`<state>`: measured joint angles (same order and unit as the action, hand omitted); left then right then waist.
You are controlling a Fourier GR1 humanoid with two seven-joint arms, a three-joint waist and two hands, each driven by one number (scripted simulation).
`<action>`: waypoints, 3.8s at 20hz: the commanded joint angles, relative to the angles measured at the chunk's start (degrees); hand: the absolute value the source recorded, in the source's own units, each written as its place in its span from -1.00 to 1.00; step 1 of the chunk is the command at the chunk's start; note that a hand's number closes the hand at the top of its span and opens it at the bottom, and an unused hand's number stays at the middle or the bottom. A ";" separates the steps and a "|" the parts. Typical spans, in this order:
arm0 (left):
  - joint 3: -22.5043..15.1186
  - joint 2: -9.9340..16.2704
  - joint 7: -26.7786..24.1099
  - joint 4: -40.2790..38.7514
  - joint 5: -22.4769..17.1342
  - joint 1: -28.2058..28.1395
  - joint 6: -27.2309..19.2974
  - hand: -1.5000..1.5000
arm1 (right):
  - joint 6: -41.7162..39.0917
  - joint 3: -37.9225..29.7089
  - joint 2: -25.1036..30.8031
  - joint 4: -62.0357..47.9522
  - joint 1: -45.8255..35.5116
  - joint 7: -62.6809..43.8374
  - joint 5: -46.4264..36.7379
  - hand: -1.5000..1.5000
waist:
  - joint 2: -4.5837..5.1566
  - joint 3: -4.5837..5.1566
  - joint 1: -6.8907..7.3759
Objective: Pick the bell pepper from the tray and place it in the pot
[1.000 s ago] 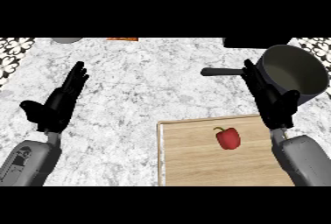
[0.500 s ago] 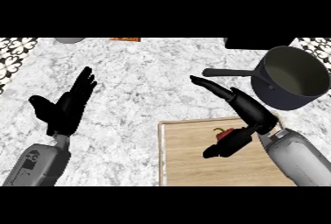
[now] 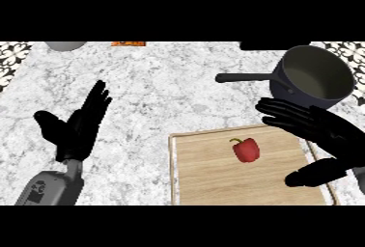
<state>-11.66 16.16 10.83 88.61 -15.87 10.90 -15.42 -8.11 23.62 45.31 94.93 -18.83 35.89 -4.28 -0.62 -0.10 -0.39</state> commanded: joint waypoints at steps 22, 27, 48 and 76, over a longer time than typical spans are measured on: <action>-1.21 -2.54 7.40 8.43 5.01 -2.34 -1.39 0.00 | -24.96 0.16 6.98 20.85 -4.65 -41.15 -14.38 -1.00 | 0.62 0.13 0.93; 0.53 -3.40 5.71 7.51 5.32 -3.25 -0.18 0.00 | -27.03 0.66 5.22 20.68 -1.78 -40.23 -21.55 -1.00 | 0.59 0.11 0.42; 5.75 -4.91 7.58 9.80 7.10 -5.27 6.43 0.00 | -26.19 0.63 -12.55 19.71 9.65 -39.22 -43.59 -1.00 | 0.55 0.10 0.37; 10.35 -8.45 10.44 8.41 9.72 -1.31 9.27 0.00 | -20.08 5.18 -26.06 -5.57 4.54 -36.13 -70.66 -1.00 | 0.62 0.10 0.42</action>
<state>-3.46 7.10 19.95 98.06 -5.05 7.54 -7.45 -31.35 28.42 20.04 91.60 -16.27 -1.09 -71.84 0.00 0.01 0.13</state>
